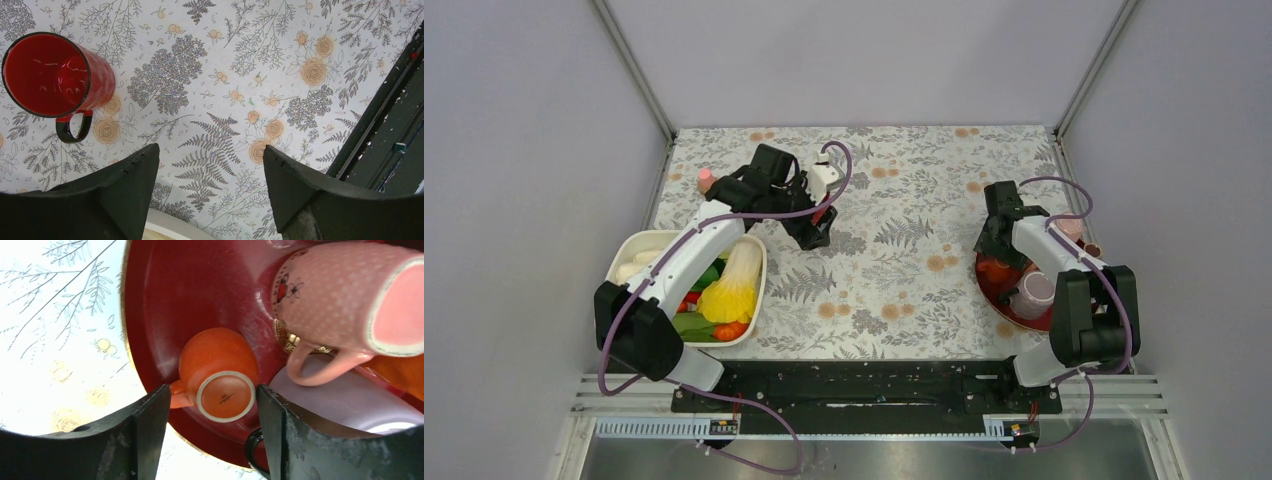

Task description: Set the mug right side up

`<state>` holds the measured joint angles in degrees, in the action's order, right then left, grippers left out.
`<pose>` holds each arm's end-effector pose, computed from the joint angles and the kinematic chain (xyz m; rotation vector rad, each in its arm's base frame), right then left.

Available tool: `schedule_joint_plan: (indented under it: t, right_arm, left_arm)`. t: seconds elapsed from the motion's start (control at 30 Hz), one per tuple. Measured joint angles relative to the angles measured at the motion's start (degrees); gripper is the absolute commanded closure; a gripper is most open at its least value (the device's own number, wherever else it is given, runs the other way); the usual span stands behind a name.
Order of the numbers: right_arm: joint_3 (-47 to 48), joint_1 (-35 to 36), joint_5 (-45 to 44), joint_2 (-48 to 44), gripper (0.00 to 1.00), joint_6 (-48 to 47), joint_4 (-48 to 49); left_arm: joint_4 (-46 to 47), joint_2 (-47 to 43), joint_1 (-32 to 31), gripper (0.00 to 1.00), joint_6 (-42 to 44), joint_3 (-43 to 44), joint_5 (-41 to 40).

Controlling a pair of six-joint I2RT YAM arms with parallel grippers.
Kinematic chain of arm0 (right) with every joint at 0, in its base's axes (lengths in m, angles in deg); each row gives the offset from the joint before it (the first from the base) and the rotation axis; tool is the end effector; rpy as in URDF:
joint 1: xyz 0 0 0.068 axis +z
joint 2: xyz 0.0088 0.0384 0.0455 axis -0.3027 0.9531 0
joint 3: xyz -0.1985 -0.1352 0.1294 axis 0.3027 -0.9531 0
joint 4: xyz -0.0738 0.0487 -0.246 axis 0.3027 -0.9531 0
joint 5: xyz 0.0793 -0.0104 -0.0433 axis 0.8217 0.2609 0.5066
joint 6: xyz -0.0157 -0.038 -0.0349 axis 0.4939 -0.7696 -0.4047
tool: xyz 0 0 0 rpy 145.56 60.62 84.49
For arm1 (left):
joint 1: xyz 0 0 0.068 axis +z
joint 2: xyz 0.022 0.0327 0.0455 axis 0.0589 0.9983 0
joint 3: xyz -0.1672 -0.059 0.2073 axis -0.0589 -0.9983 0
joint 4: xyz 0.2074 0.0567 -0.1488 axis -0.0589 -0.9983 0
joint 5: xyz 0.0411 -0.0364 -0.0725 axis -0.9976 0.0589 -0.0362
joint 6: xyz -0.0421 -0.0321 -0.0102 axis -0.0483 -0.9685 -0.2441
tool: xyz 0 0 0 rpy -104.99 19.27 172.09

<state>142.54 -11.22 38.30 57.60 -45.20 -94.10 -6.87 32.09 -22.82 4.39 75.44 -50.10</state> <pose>0.2846 0.0175 0.2007 0.6157 2.5709 -0.3783 0.2697 -0.1498 0.3246 1.1702 2.1334 -0.5842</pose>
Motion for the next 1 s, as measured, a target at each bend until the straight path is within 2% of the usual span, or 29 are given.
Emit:
schedule_joint_plan:
  t: [0.13,0.43,0.6,0.67,0.8,0.9,1.0]
  right_arm:
    - [-0.04,-0.50,3.76,0.02,0.30,-1.18,1.18]
    - [1.46,-0.66,3.65,2.97,0.18,-2.49,1.44]
    - [1.49,-0.55,2.97,5.14,0.24,-2.25,1.22]
    - [1.49,-0.50,2.29,5.62,0.30,-2.27,1.29]
    - [2.16,-0.46,1.03,6.64,0.61,-2.60,1.09]
    - [2.89,-0.44,0.44,6.99,0.80,-3.17,1.11]
    - [2.95,-0.44,0.37,6.84,0.93,-3.30,1.20]
  left_arm:
    - [0.00,0.00,0.00,0.21,0.04,-0.02,0.00]
    - [0.00,0.00,0.00,0.21,0.04,-0.02,0.07]
    - [0.00,0.00,0.00,0.21,0.04,-0.02,0.22]
    - [0.02,0.00,0.00,0.21,0.04,-0.02,0.24]
    - [0.00,0.00,0.00,0.21,0.04,-0.02,0.24]
    - [0.00,0.00,0.00,0.21,0.04,-0.02,0.22]
    - [0.00,-0.04,0.00,0.21,0.04,-0.02,0.26]
